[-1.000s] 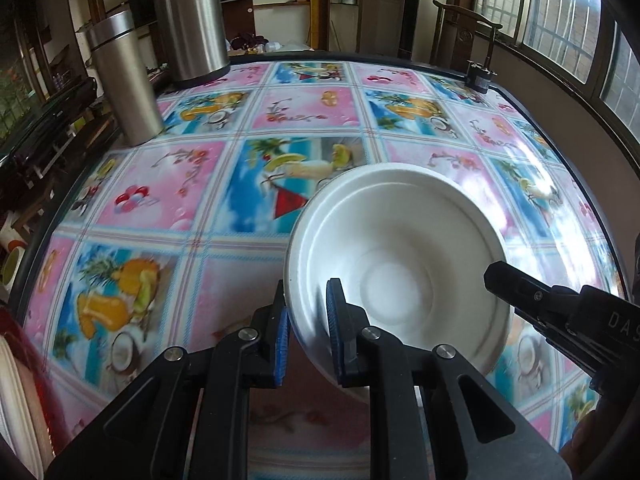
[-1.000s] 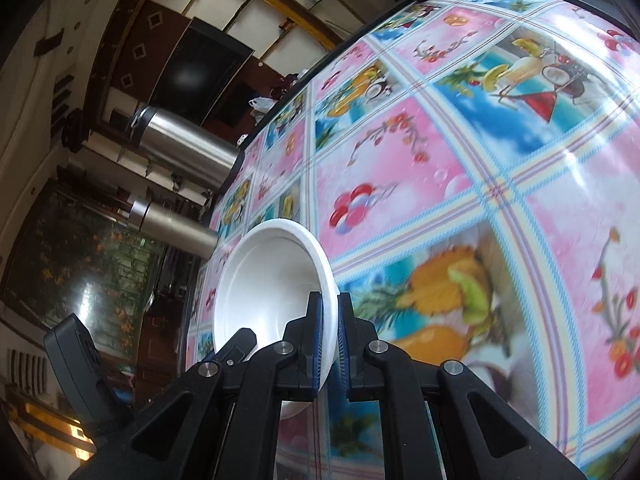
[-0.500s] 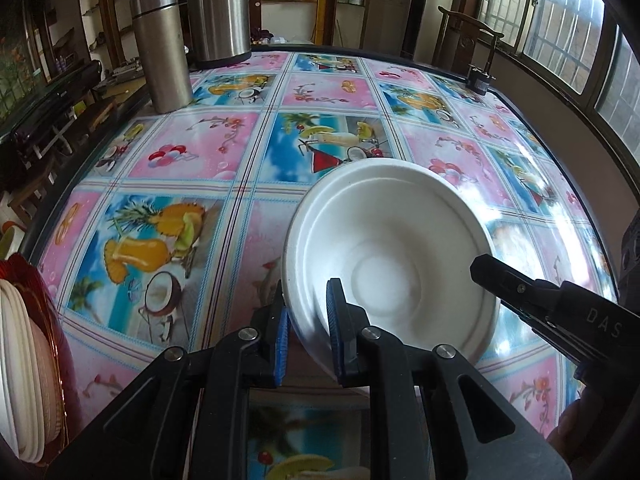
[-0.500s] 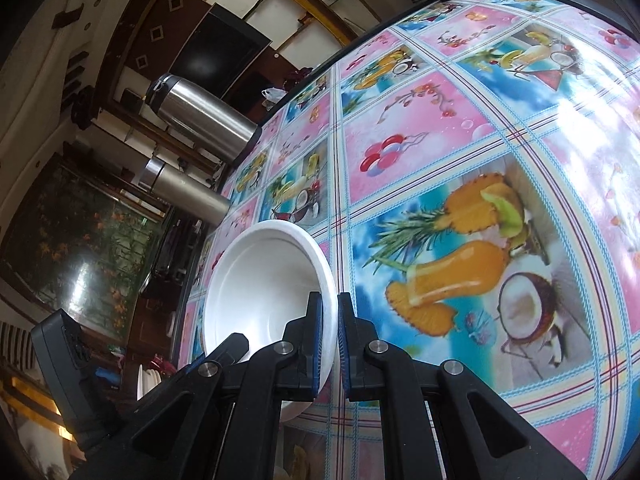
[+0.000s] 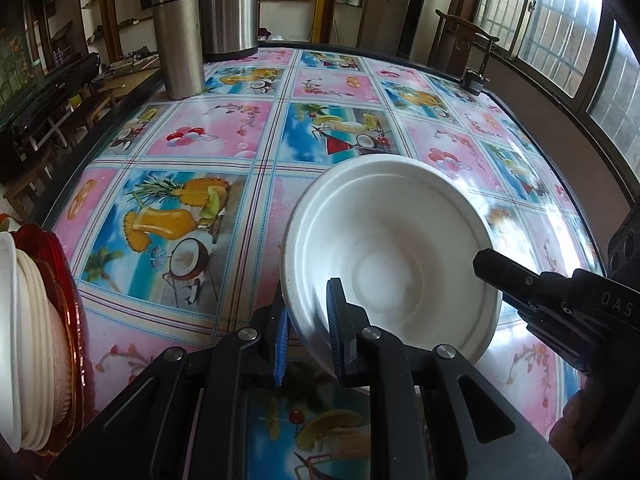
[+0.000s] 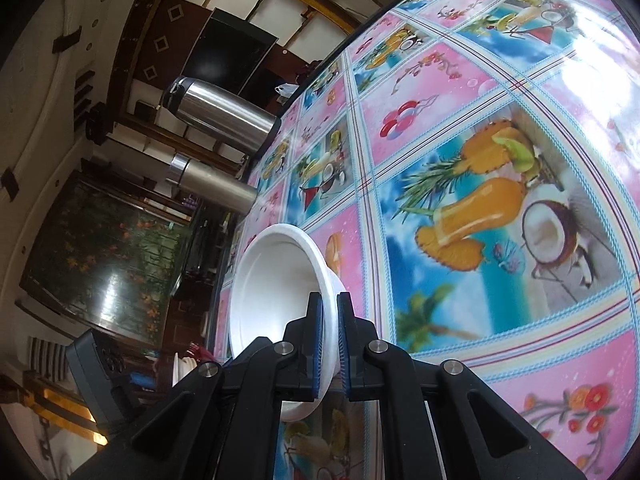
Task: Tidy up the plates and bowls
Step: 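Lift the second white bowl with both grippers and carry it toward the stack, then carry the second white bowl over the stacked bowl with both grippers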
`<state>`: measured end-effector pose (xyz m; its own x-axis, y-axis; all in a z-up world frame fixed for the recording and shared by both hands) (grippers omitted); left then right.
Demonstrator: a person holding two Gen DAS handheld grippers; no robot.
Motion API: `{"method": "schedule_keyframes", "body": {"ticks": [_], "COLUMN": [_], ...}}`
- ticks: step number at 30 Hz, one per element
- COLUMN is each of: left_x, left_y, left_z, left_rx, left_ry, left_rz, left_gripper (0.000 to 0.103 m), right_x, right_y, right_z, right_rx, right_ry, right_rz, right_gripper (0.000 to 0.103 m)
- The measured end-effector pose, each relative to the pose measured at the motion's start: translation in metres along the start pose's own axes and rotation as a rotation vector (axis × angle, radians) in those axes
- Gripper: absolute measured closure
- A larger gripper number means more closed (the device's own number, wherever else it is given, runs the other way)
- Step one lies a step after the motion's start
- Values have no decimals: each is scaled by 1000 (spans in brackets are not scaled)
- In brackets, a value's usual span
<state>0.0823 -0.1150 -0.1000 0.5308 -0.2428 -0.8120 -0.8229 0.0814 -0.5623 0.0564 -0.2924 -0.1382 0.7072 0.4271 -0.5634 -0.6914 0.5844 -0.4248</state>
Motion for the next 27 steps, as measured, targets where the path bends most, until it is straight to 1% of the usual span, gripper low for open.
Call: {"method": "schedule_keyframes", "body": {"ticks": [7, 11, 13, 20, 27], "left_x": [-32, -60, -70, -105, -126], "left_y": [-3, -6, -6, -2, 7], "left_z": [6, 19, 29, 78, 129], "left_rx": [4, -4, -18, -80, -139], "left_ry": [10, 6, 7, -24, -102], "left_rz": [-51, -98, -108, -156, -198], "left_gripper": [88, 87, 87, 86, 85], "right_x": [-12, -18, -18, -5, 26], "right_y": [3, 3, 6, 23, 46], "right_z": [22, 48, 65, 120, 178], "right_rx": [-30, -72, -99, -188, -287], "right_ry": [-24, -54, -65, -110, -148], "right_rz": [-15, -19, -17, 29, 104], "right_gripper": [96, 96, 96, 95, 95]}}
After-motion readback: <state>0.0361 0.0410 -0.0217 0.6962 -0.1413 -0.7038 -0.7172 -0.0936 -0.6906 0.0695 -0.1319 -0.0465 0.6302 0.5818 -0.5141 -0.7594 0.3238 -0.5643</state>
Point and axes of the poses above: each gripper's, at about its wrist camera, not at the fingertips, and x roughly the way its jaws point, z to its left, y to its underside, the point moved 3 cm from there along x, roughly the way its jaws point, and after that the axes turned 6 degrees about -x, right-handed, at the moved point
